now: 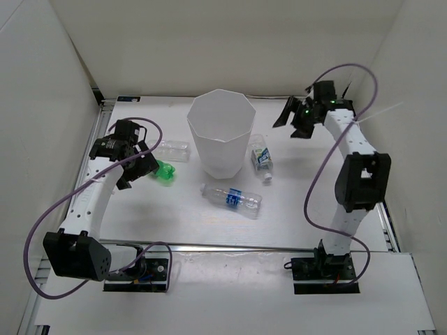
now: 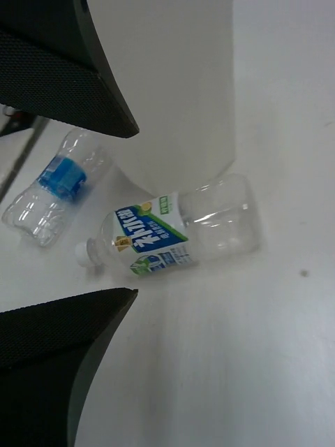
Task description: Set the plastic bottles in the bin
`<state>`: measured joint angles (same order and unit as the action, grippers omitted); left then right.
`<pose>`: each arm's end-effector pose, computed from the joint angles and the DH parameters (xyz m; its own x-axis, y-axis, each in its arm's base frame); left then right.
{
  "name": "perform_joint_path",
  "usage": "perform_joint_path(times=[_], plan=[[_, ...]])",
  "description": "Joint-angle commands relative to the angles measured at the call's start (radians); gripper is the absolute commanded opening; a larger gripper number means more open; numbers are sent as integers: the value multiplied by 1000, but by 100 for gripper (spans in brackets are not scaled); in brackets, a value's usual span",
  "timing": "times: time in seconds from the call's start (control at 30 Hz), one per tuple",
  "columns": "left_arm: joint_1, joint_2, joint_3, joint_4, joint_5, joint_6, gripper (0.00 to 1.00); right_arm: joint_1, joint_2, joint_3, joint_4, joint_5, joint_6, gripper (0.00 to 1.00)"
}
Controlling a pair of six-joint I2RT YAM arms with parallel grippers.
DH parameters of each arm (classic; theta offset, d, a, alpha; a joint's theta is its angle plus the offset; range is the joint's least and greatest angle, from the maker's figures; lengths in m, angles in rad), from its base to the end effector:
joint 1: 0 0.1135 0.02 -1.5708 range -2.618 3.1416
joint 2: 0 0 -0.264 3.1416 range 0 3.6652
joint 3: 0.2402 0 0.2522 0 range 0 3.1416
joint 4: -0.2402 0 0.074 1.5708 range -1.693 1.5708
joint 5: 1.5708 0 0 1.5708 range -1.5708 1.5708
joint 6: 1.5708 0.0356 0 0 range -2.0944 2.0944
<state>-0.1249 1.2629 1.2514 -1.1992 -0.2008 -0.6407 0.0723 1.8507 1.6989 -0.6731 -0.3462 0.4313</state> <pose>0.2231 -0.0209 0.3204 -0.7757 -0.4929 -0.3941 -0.5131 0.8562 -0.0610 0.4151 0.0422 0.3105 -0.7899 0.3371 -0.5123 0.0359 0.8594 0.5101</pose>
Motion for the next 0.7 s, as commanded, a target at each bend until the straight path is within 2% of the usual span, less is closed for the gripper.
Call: perform_joint_path(times=[0.0, 0.17, 0.27, 0.53, 0.67], plan=[[5, 0, 0, 20, 12, 1, 100, 40, 62, -22, -34, -148, -32, 91], [5, 0, 10, -2, 12, 10, 100, 73, 140, 25, -59, -99, -66, 93], [5, -19, 10, -11, 12, 10, 100, 87, 171, 48, -59, -108, -66, 99], [5, -37, -21, -40, -6, 10, 100, 173, 246, 94, -88, -21, -89, 99], [5, -37, -9, -49, -26, 10, 100, 210, 266, 104, -98, 74, -98, 99]])
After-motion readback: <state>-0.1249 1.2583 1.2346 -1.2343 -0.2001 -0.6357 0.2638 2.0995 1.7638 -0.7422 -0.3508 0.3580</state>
